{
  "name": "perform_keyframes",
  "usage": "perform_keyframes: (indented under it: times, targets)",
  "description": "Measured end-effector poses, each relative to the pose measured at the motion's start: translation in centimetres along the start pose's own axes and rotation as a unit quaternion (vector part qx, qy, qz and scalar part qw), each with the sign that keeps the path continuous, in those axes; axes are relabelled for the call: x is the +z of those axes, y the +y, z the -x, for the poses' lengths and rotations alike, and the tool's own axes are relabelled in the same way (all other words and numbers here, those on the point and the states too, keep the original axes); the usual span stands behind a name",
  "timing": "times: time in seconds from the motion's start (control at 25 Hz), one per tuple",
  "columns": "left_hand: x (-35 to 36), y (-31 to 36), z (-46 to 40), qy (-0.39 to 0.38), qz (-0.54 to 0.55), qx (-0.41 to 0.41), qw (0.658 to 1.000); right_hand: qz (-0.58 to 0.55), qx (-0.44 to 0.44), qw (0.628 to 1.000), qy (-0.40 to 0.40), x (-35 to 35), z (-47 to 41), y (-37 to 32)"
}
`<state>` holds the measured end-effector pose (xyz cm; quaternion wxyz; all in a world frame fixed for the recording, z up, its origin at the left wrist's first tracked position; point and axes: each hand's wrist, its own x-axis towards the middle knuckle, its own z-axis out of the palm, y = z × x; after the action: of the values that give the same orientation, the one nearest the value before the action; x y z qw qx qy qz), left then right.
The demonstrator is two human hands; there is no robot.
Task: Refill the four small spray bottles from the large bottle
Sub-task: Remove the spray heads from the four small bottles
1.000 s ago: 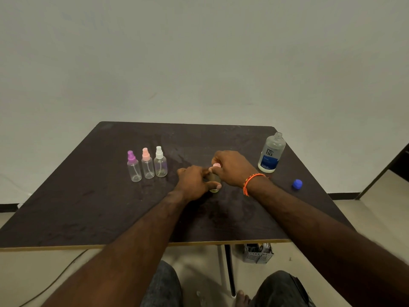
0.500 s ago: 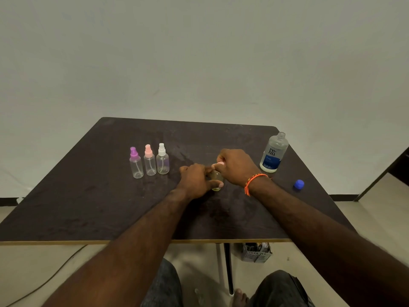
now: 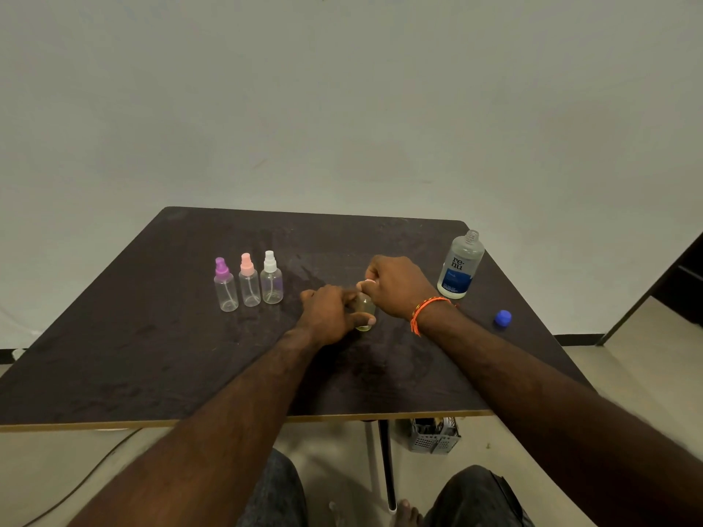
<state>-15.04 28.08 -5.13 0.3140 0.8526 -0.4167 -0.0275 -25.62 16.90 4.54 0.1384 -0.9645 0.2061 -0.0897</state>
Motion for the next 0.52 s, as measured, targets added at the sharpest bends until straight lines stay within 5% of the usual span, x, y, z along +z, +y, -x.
perform_keyframes:
  times: [0.2,0.52]
  targets:
    - [0.0,0.0,0.1,0.005,0.008,0.0,1.0,-0.015,-0.047,0.997,-0.06,-0.3,0.5,-0.8]
    - [0.0,-0.2,-0.1,-0.006,0.001,-0.008,1.0,-0.023,-0.011,0.999,-0.026,0.3,-0.2,0.4]
